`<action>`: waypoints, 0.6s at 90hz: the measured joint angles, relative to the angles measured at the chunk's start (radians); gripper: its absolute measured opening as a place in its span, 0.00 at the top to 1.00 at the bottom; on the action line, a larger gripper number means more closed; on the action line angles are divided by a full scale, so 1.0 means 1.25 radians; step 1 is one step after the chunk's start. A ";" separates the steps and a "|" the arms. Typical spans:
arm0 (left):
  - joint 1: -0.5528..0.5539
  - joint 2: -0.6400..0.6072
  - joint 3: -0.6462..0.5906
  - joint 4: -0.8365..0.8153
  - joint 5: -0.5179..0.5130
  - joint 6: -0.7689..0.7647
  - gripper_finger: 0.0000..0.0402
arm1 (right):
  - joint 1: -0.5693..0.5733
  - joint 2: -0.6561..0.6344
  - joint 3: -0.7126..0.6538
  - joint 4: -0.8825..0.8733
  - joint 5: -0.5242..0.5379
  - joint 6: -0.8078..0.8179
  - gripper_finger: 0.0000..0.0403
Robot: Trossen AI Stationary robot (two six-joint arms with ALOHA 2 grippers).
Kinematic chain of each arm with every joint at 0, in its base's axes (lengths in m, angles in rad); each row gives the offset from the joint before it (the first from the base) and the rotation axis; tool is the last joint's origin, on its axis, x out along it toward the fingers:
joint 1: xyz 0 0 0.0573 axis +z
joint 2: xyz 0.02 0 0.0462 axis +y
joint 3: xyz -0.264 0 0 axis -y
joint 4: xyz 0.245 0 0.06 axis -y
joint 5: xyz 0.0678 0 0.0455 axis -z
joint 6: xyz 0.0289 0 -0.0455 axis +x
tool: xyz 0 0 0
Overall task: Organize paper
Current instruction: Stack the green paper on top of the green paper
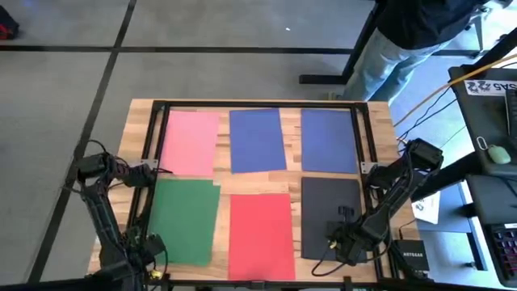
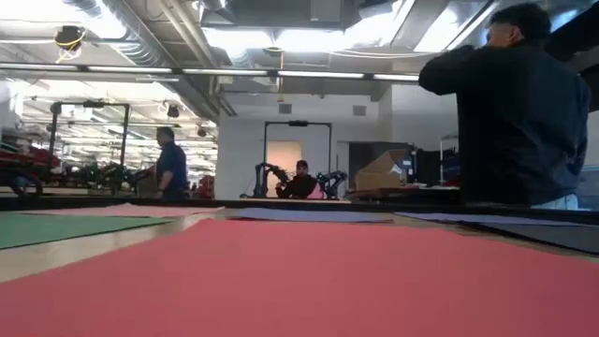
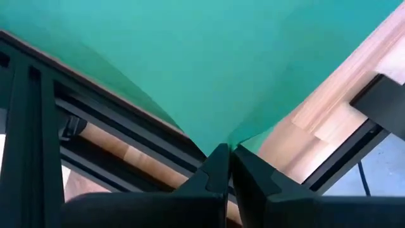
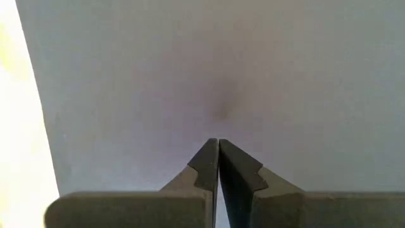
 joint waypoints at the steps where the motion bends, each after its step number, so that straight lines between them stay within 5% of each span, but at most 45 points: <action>1: 0.000 0.000 0.000 0.005 -0.019 0.017 1.00 | 0.000 0.000 0.000 0.000 0.000 0.000 1.00; 13: 0.029 -0.001 0.002 0.122 -0.113 0.101 1.00 | 0.000 0.000 0.000 0.004 0.000 0.000 1.00; 22: 0.038 -0.001 0.004 0.237 -0.108 0.192 1.00 | 0.000 0.000 0.000 0.004 0.002 0.000 1.00; 54: 0.078 0.006 0.000 0.201 -0.074 0.263 1.00 | -0.006 0.000 0.001 0.014 -0.006 0.000 1.00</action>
